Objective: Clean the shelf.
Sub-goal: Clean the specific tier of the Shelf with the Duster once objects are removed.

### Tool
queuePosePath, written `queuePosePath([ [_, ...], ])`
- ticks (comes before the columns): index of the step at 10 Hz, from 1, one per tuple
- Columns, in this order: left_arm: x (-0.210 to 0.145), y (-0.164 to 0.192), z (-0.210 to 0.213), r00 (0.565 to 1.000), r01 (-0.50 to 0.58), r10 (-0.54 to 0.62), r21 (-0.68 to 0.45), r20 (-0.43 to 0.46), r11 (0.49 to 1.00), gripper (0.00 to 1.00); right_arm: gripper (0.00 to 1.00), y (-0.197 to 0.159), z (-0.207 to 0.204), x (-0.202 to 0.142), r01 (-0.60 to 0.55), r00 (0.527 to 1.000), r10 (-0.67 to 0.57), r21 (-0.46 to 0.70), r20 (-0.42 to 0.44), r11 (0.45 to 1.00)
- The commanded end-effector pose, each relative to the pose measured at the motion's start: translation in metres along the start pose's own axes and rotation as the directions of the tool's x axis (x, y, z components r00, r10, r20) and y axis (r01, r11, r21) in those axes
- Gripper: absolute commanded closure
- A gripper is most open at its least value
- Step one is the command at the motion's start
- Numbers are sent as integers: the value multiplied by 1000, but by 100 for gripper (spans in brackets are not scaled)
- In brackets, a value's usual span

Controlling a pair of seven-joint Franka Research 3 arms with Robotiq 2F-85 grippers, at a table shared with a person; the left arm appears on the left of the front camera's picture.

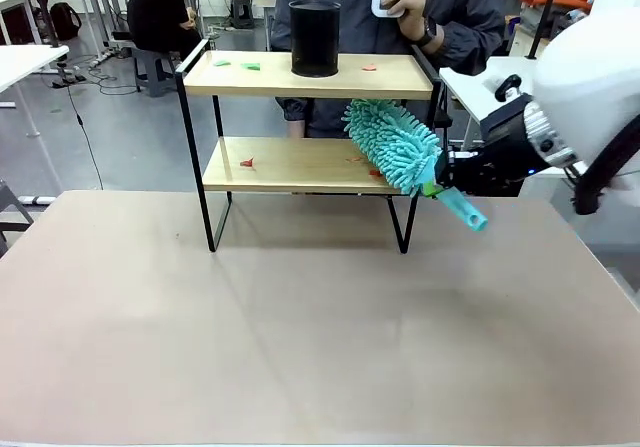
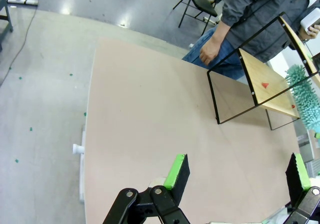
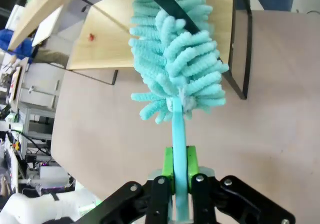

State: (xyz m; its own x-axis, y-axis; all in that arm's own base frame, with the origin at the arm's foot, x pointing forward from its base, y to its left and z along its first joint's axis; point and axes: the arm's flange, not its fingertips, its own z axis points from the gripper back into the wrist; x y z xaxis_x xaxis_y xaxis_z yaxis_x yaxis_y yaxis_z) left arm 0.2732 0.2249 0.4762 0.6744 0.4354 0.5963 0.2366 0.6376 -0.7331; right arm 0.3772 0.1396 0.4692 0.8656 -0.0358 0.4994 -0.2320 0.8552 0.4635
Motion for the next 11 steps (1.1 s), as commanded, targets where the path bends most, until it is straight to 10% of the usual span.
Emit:
queuePosePath([
  [1, 0, 0, -2, 1000, 23, -22, -16, 18, 1000, 0, 88, 6, -19, -3, 53, 998, -52, -47, 25, 997],
  [11, 0, 0, -2, 1000, 23, -22, -16, 18, 1000, 0, 88, 57, -66, -3, -38, 992, 47, 72, -120, 997],
])
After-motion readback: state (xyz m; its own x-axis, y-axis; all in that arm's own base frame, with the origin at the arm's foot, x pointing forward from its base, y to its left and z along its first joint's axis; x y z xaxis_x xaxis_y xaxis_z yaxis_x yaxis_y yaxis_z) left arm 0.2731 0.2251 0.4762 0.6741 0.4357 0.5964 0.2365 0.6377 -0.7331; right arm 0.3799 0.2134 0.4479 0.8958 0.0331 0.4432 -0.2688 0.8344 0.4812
